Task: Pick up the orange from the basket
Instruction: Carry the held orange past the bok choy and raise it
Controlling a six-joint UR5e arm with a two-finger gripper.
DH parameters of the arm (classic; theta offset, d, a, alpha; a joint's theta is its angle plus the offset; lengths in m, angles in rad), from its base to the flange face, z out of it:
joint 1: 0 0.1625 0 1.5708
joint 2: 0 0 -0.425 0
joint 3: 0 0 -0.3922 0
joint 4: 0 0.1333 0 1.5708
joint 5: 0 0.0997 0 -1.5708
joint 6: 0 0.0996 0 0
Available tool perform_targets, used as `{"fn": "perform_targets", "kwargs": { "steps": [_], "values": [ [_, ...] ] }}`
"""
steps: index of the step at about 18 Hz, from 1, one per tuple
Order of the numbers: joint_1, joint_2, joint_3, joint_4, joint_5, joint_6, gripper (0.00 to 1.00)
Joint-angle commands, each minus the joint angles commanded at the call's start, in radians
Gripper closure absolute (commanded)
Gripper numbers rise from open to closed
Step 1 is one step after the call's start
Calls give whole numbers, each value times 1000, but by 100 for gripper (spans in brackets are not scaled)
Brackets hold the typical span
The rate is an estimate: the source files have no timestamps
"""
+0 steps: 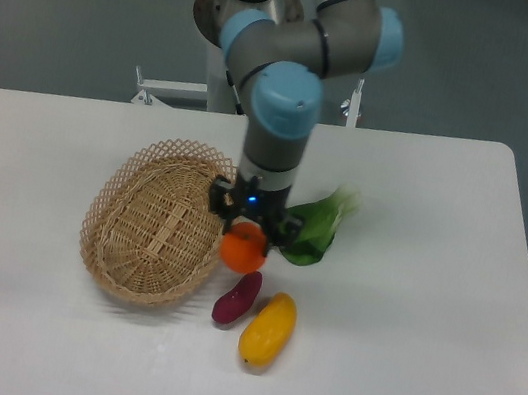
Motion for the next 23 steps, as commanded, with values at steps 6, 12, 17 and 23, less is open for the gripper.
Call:
{"fn": "perform_targets", "kwargs": {
  "steps": [6,12,17,23],
  "values": [
    [115,-1,2,0,52,186,62],
    [198,-3,14,0,54,385,60],
    [241,-35,63,-6,63,457,59],
    [293,-41,78,-9,77,551,59]
  ]
}}
